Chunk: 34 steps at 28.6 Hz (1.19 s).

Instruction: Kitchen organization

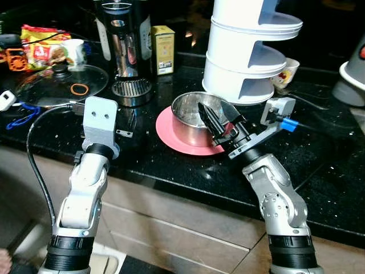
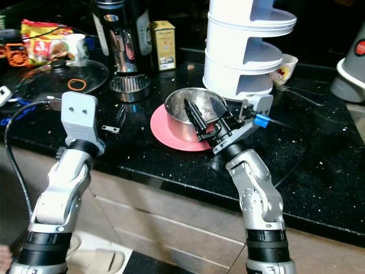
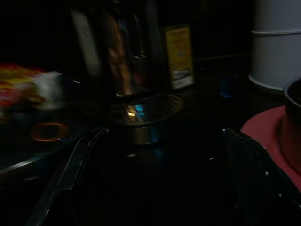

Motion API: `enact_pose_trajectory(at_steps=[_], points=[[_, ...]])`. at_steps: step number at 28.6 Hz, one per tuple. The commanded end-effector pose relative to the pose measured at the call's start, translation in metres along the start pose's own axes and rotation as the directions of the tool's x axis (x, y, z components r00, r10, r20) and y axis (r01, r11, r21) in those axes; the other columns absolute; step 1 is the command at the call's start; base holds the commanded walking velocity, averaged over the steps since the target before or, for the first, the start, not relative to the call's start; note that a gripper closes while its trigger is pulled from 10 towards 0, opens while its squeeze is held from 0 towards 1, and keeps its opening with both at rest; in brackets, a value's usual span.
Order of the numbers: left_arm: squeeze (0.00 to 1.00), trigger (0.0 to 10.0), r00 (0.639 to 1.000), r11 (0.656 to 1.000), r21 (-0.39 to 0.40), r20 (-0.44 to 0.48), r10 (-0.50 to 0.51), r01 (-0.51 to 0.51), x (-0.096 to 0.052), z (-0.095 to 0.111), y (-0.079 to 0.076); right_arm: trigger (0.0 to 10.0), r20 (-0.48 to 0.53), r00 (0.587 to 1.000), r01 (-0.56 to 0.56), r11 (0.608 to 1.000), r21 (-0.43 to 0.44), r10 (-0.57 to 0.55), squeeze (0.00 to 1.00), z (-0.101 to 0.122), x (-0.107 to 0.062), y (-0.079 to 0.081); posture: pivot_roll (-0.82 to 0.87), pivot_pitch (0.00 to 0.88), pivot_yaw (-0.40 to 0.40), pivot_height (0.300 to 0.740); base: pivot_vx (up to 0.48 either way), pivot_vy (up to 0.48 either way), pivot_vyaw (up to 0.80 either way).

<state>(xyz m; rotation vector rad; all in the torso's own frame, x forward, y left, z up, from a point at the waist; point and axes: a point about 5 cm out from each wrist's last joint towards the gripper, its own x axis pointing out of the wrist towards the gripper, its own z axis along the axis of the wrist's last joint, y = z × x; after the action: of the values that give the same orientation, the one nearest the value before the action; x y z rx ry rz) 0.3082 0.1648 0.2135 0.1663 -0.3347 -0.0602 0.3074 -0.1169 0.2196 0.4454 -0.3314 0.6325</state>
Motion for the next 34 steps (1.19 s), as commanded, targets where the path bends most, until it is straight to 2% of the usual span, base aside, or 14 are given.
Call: enact_pose_trajectory(at_steps=[1, 5, 14, 20, 25, 26, 27, 28, 29, 30, 34], points=[[0.00, 10.0, 0.996, 0.996, -0.038, 0.046, -0.073, 0.075, 0.001, 0.008, -0.012, 10.0, -0.010, 1.000, 0.001, 1.000, 0.011, -0.001, 0.00, 0.000, -0.002, -0.002, 0.05, 0.000, -0.027, 0.740, 0.000, 0.000, -0.80], [0.00, 10.0, 0.991, 0.991, -0.051, 0.052, -0.120, 0.123, 0.000, 0.009, -0.020, 10.0, -0.009, 1.000, 0.001, 1.000, 0.012, -0.001, 0.00, 0.001, -0.002, -0.002, 0.05, 0.000, -0.025, 0.740, 0.000, 0.000, -0.80], [0.00, 10.0, 0.983, 0.985, -0.034, 0.070, -0.168, 0.171, -0.002, 0.013, -0.023, 10.0, -0.004, 1.000, 0.011, 1.000, 0.014, -0.011, 0.00, 0.001, -0.003, -0.003, 0.05, 0.000, -0.021, 0.740, 0.000, 0.000, -0.80], [0.00, 10.0, 0.979, 0.981, -0.021, 0.076, -0.189, 0.191, -0.002, 0.015, -0.024, 10.0, -0.005, 1.000, 0.017, 1.000, 0.016, -0.017, 0.00, 0.001, -0.004, -0.004, 0.05, 0.000, -0.019, 0.740, 0.000, 0.000, -0.30], [0.00, 10.0, 0.966, 0.969, 0.028, 0.085, -0.246, 0.244, -0.001, 0.020, -0.022, 10.0, -0.010, 1.000, 0.019, 1.000, 0.011, -0.019, 0.00, 0.000, -0.004, -0.004, 0.06, 0.000, -0.021, 0.740, 0.000, 0.000, 0.00], [0.00, 10.0, 0.950, 0.954, 0.066, 0.094, -0.296, 0.291, 0.001, 0.028, -0.020, 10.0, -0.013, 1.000, 0.020, 1.000, 0.006, -0.020, 0.00, 0.000, -0.004, -0.004, 0.05, 0.000, -0.020, 0.740, 0.000, 0.000, 0.00], [0.00, 10.0, 0.950, 0.954, 0.066, 0.094, -0.296, 0.291, 0.001, 0.028, -0.020, 10.0, -0.013, 1.000, 0.020, 1.000, 0.006, -0.020, 0.00, 0.000, -0.004, -0.004, 0.05, 0.000, -0.020, 0.740, 0.000, 0.000, 0.00], [0.00, 10.0, 0.932, 0.932, 0.130, 0.091, -0.352, 0.339, 0.003, 0.034, -0.017, 10.0, -0.015, 1.000, 0.019, 1.000, 0.005, -0.019, 0.00, -0.001, -0.003, -0.004, 0.06, 0.000, -0.021, 0.740, 0.000, 0.000, 0.00], [0.00, 10.0, 0.932, 0.932, 0.130, 0.091, -0.352, 0.339, 0.003, 0.034, -0.017, 10.0, -0.015, 1.000, 0.019, 1.000, 0.005, -0.019, 0.00, -0.001, -0.003, -0.004, 0.06, 0.000, -0.021, 0.740, 0.000, 0.000, 0.00], [0.00, 10.0, 0.902, 0.896, 0.192, 0.089, -0.422, 0.400, 0.004, 0.044, -0.014, 10.0, -0.019, 1.000, 0.017, 1.000, 0.000, -0.017, 0.00, -0.001, -0.003, -0.004, 0.05, 0.000, -0.018, 0.740, 0.000, 0.000, 0.00], [0.00, 10.0, 0.847, 0.828, 0.277, 0.081, -0.526, 0.487, 0.003, 0.057, -0.014, 10.0, -0.021, 1.000, 0.015, 1.000, -0.003, -0.015, 0.00, -0.002, -0.002, -0.003, 0.06, 0.000, -0.019, 0.740, 0.000, 0.000, 0.00]])
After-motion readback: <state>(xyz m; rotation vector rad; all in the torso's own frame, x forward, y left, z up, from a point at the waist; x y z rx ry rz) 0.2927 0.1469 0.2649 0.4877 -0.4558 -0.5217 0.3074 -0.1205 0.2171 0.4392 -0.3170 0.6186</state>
